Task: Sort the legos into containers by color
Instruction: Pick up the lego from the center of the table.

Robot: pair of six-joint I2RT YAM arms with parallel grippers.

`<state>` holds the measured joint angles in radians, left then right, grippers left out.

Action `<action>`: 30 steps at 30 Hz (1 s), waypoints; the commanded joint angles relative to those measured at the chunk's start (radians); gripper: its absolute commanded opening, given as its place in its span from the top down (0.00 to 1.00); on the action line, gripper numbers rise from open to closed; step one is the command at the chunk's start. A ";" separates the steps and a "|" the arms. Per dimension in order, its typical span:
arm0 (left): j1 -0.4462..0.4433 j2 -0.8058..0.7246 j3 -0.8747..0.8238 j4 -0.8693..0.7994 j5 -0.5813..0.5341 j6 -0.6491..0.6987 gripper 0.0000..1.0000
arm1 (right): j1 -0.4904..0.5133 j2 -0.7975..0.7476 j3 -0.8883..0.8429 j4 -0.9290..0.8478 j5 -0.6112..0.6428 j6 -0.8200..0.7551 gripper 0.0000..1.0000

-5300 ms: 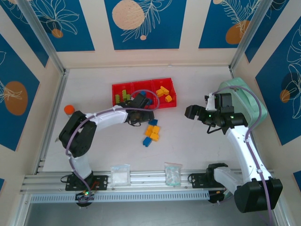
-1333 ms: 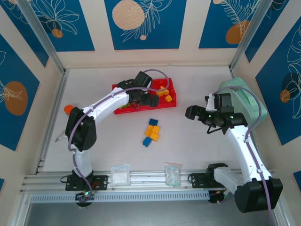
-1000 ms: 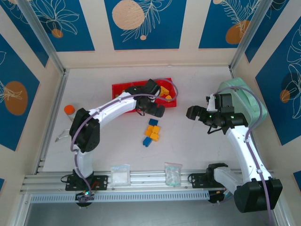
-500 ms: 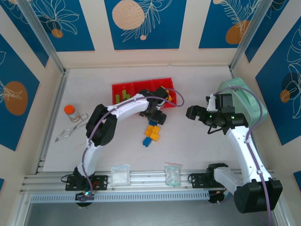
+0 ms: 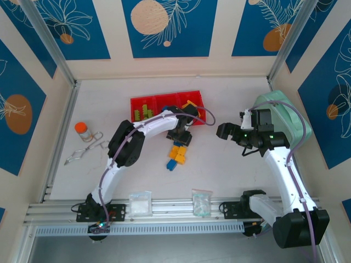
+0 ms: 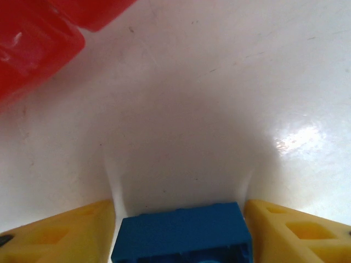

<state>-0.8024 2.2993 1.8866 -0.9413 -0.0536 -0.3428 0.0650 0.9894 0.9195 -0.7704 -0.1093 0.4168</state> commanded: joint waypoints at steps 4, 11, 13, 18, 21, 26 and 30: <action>0.010 0.023 0.022 -0.043 -0.011 -0.024 0.43 | 0.002 -0.018 -0.013 0.003 -0.026 -0.003 0.01; 0.012 0.013 -0.002 -0.040 -0.018 -0.038 0.55 | 0.001 -0.016 -0.013 0.003 -0.027 -0.004 0.01; 0.011 -0.005 -0.015 -0.033 -0.024 -0.044 0.58 | 0.002 -0.017 -0.013 0.004 -0.024 -0.004 0.01; 0.013 -0.057 -0.027 -0.037 -0.048 -0.048 0.62 | 0.001 -0.016 -0.011 0.002 -0.023 -0.004 0.01; 0.015 -0.093 -0.025 -0.043 -0.066 -0.045 0.63 | 0.002 -0.018 -0.010 0.002 -0.023 -0.004 0.01; 0.031 -0.149 0.005 -0.067 -0.092 -0.033 0.63 | 0.003 -0.018 -0.008 0.001 -0.023 -0.004 0.01; 0.057 -0.167 0.056 -0.088 -0.113 -0.004 0.63 | 0.003 -0.018 -0.007 0.004 -0.024 -0.004 0.01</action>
<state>-0.7715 2.1788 1.8908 -0.9859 -0.1272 -0.3698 0.0650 0.9894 0.9195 -0.7704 -0.1093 0.4164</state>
